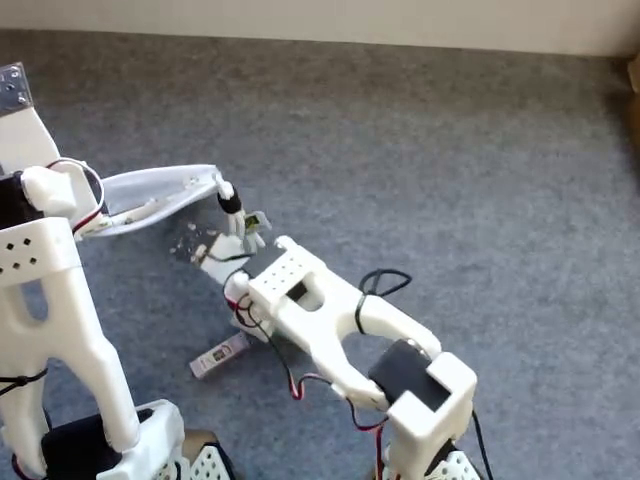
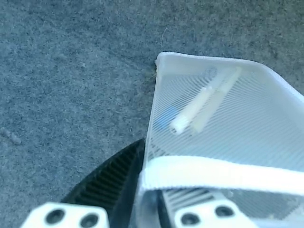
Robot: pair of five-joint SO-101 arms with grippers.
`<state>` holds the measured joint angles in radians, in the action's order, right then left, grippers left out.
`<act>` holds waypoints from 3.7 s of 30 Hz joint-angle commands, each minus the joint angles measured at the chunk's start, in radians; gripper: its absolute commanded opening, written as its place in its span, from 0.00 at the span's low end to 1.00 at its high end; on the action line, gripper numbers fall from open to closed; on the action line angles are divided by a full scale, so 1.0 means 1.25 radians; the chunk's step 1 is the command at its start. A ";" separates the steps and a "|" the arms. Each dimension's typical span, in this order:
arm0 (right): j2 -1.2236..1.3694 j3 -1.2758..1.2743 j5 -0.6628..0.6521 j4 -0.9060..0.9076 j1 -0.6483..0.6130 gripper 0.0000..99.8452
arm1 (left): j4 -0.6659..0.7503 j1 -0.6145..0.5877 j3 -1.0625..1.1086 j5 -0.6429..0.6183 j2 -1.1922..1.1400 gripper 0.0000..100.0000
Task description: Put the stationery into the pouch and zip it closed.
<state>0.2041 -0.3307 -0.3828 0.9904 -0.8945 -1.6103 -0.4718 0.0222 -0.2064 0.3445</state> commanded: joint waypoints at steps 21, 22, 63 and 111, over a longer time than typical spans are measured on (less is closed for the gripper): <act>-0.341 -0.060 -0.002 0.044 -0.029 0.01 | 0.016 -0.014 -0.007 -0.006 0.001 0.01; -0.349 -0.060 0.016 0.042 -0.029 0.01 | 0.016 -0.014 -0.007 -0.006 0.001 0.01; -0.612 -0.053 0.301 -0.386 -0.029 0.01 | 0.012 -0.012 -0.006 -0.006 -0.001 0.01; -0.433 -0.219 0.300 -1.110 -0.047 0.01 | 0.032 -0.014 0.028 -0.009 0.006 0.01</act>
<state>-0.3498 -0.6329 -0.0100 -0.3337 -0.9759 -1.5888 -0.4718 0.0499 -0.2064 0.3567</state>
